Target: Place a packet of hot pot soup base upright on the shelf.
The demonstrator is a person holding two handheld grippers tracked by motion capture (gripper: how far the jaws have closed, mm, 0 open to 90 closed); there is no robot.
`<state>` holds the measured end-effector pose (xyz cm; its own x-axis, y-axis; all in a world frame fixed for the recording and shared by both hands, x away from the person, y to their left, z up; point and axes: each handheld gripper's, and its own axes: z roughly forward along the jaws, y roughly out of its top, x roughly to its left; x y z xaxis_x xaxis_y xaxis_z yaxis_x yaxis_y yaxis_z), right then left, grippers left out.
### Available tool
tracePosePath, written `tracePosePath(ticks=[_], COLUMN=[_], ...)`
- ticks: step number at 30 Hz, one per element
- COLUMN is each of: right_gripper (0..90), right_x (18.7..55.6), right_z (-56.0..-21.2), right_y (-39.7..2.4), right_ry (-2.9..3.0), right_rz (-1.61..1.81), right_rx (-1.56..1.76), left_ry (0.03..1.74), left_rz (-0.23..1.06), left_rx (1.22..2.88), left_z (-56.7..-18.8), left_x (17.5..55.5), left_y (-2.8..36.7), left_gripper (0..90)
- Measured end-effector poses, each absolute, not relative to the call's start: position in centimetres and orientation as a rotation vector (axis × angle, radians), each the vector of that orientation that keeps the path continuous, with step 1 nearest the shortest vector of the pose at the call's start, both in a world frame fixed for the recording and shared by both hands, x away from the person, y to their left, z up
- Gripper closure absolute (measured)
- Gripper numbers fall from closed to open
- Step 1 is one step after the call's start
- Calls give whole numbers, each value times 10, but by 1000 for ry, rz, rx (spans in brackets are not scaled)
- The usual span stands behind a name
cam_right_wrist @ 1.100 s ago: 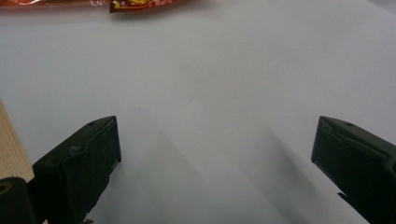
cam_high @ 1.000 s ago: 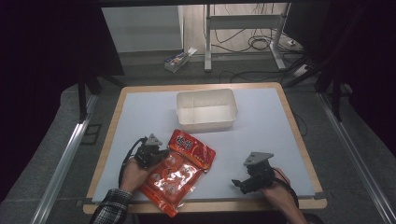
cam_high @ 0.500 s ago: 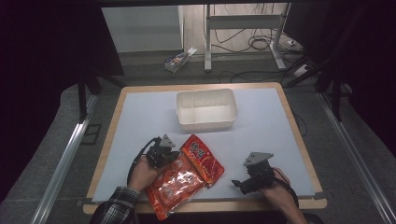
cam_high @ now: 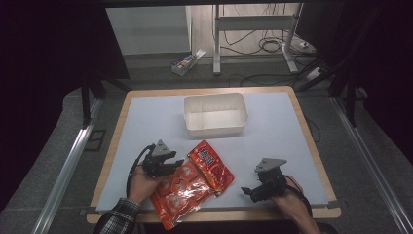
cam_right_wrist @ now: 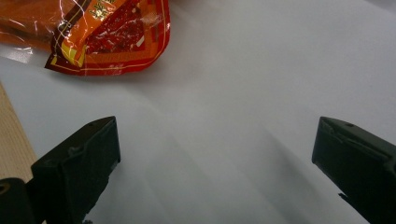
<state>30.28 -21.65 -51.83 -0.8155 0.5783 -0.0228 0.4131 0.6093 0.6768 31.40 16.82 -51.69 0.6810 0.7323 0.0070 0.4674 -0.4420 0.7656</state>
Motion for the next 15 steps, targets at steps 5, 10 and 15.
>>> tracePosePath(ticks=[5,10,15], right_gripper=[10,10,10], right_x=[303,303,305], right_z=[-519,-518,-519], right_y=[-215,-213,-209], right_ry=[2594,2589,2583], right_rz=[1013,1018,1022], right_rx=[837,838,834], left_ry=[893,922,916], left_rz=[464,441,444], left_rx=[2131,2106,2094], left_z=[-515,-514,-512], left_x=[300,293,280], left_y=[168,170,168], left_gripper=[317,171,68])
